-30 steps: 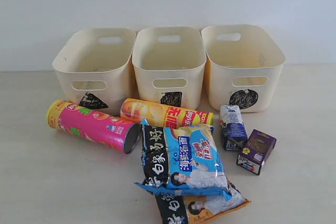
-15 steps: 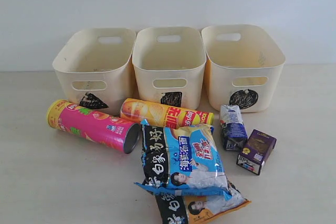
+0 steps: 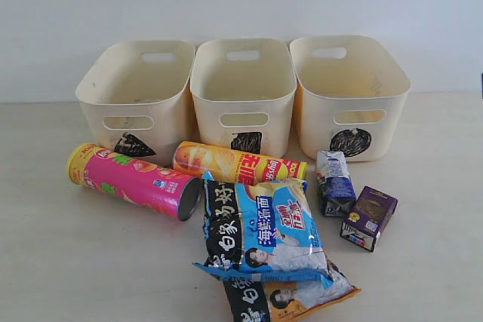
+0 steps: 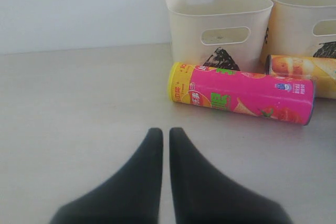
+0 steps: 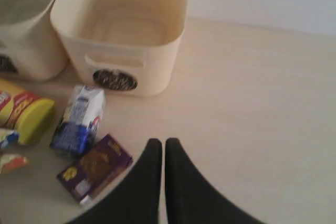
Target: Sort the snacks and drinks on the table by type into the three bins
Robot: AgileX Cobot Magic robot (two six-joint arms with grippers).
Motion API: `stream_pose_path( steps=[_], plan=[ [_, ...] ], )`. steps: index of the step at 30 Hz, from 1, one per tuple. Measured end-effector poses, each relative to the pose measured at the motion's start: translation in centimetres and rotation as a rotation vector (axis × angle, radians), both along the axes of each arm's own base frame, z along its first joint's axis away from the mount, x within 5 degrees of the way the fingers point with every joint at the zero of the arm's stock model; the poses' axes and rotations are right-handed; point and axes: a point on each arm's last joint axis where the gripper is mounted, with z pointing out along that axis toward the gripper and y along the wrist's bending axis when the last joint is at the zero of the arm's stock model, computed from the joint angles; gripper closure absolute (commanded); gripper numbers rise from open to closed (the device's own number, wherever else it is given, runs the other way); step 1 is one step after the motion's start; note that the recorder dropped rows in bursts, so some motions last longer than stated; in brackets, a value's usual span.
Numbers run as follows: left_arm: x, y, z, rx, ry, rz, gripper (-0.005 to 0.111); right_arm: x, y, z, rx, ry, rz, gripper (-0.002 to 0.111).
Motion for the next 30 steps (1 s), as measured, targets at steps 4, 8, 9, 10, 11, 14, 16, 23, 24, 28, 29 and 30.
stream_pose_path(
  steps=[4,8,9,10,11,14,16,23,24,28,29,30],
  plan=[
    [0.0,0.0,0.0,0.0,0.0,0.0,0.103,2.3,2.3,-1.4,0.002,0.276,0.183,0.108],
    [0.0,0.0,0.0,0.0,0.0,0.0,0.103,4.8,4.4,-3.3,0.086,0.45,0.346,0.108],
    [0.0,0.0,0.0,0.0,0.0,0.0,0.103,5.7,5.0,-4.1,0.122,0.497,0.379,0.108],
    [0.0,0.0,0.0,0.0,0.0,0.0,0.103,6.1,5.2,-4.4,0.137,0.514,0.393,0.108],
    [0.0,0.0,0.0,0.0,0.0,0.0,0.103,7.0,5.9,-5.1,0.177,0.558,0.432,0.108],
    [0.0,0.0,0.0,0.0,0.0,0.0,0.103,8.5,6.2,-6.1,0.321,0.623,0.504,0.108],
    [0.0,0.0,0.0,0.0,0.0,0.0,0.103,9.3,5.6,-6.7,0.402,0.646,0.512,0.108],
    [0.0,0.0,0.0,0.0,0.0,0.0,0.103,10.7,4.5,-9.6,0.513,0.77,0.511,0.085],
    [0.0,0.0,0.0,0.0,0.0,0.0,0.103,10.8,4.6,-10.1,0.524,0.79,0.517,0.078],
    [0.0,0.0,0.0,0.0,0.0,0.0,0.103,11.1,4.7,-11.5,0.55,0.839,0.52,0.046],
    [0.0,0.0,0.0,0.0,0.0,0.0,0.103,11.2,4.7,-11.7,0.558,0.846,0.518,0.039],
    [0.0,0.0,0.0,0.0,0.0,0.0,0.103,11.2,4.8,-11.8,0.566,0.849,0.517,0.033]
  ],
)
